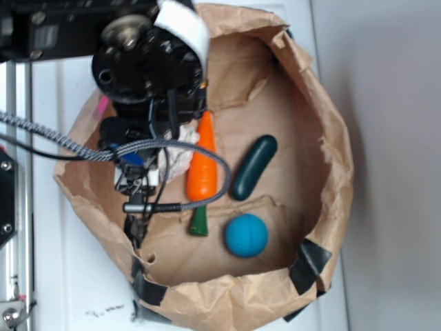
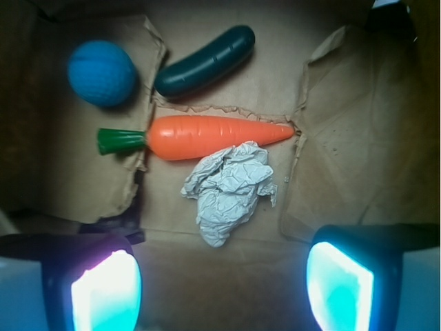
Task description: Grab the white paper.
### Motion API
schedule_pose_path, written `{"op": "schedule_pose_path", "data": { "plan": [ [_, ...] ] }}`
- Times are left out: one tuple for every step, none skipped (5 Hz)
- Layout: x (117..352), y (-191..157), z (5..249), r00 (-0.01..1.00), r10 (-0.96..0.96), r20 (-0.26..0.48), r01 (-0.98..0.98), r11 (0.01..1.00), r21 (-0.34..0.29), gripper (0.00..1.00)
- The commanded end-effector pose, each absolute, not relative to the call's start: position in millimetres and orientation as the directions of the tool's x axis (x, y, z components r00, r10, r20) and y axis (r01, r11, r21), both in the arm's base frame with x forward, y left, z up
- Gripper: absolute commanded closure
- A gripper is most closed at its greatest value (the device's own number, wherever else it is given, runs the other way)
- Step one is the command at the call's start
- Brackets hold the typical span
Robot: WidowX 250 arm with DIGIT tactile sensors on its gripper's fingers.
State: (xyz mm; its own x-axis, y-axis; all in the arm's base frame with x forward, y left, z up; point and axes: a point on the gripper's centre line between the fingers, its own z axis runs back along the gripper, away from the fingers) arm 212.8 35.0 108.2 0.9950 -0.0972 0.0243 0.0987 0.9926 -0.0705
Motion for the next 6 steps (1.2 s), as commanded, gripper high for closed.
{"op": "schedule_pose_path", "data": {
  "plan": [
    [221.0, 32.8, 85.4, 0.984, -0.174, 0.049, 0.177, 0.982, -0.065, 0.0],
    [227.1, 37.9, 72.8, 0.986, -0.159, 0.044, 0.162, 0.985, -0.054, 0.0],
    [236.5, 40.5, 65.4, 0.99, -0.133, 0.041, 0.135, 0.99, -0.031, 0.0],
    [244.4, 43.4, 61.1, 0.996, -0.063, 0.058, 0.063, 0.998, -0.004, 0.0],
    [250.7, 49.9, 52.6, 0.998, -0.038, 0.058, 0.038, 0.999, -0.001, 0.0],
    [250.5, 50.8, 40.4, 0.997, -0.033, 0.072, 0.032, 0.999, 0.019, 0.0]
  ]
}}
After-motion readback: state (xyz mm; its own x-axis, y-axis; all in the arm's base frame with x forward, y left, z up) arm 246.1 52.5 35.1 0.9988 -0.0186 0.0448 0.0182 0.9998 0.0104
